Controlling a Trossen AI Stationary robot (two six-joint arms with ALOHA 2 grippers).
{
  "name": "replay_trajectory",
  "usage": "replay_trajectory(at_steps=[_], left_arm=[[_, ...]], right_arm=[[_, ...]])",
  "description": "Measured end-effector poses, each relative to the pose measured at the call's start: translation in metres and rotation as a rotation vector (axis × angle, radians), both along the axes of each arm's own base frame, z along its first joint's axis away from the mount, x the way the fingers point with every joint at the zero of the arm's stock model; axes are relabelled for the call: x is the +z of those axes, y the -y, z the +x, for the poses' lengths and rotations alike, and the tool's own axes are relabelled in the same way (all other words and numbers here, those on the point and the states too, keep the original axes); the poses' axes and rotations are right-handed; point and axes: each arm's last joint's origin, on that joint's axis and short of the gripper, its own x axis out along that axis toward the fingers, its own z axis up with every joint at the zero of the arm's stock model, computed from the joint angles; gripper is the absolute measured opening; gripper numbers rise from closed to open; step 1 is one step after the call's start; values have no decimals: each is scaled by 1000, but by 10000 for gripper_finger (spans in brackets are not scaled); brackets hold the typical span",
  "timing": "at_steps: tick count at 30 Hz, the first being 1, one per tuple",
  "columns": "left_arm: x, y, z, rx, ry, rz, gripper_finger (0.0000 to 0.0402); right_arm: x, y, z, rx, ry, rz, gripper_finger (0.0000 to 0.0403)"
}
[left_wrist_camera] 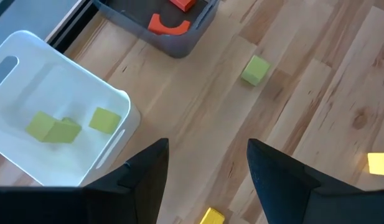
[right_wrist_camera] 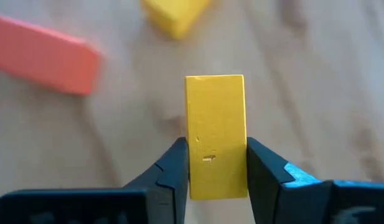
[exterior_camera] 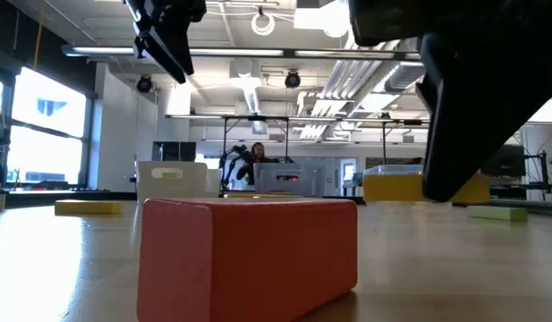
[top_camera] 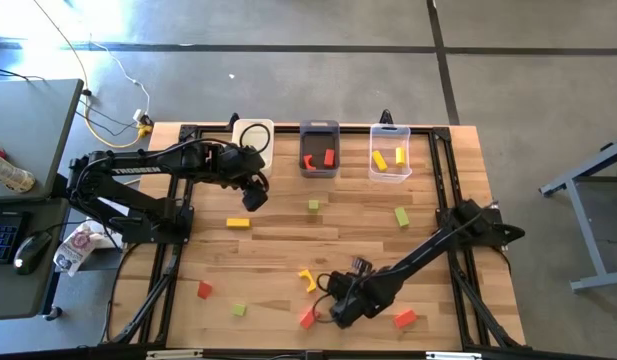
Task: Sort & place blocks by color
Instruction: Put the yellow block into the transparent bin
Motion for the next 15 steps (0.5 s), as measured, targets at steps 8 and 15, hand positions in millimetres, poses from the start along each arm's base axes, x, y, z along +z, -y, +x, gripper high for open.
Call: replay_trajectory(at_steps=[8,15], left_arm=[[-13,0,-2,-33,-67,34,204],[-31,1,-5,-37,-125,48,204]], right_arm=[[16,38,0,-42,-94,-112,97],[44,83,0,-76,-128,-214,97]])
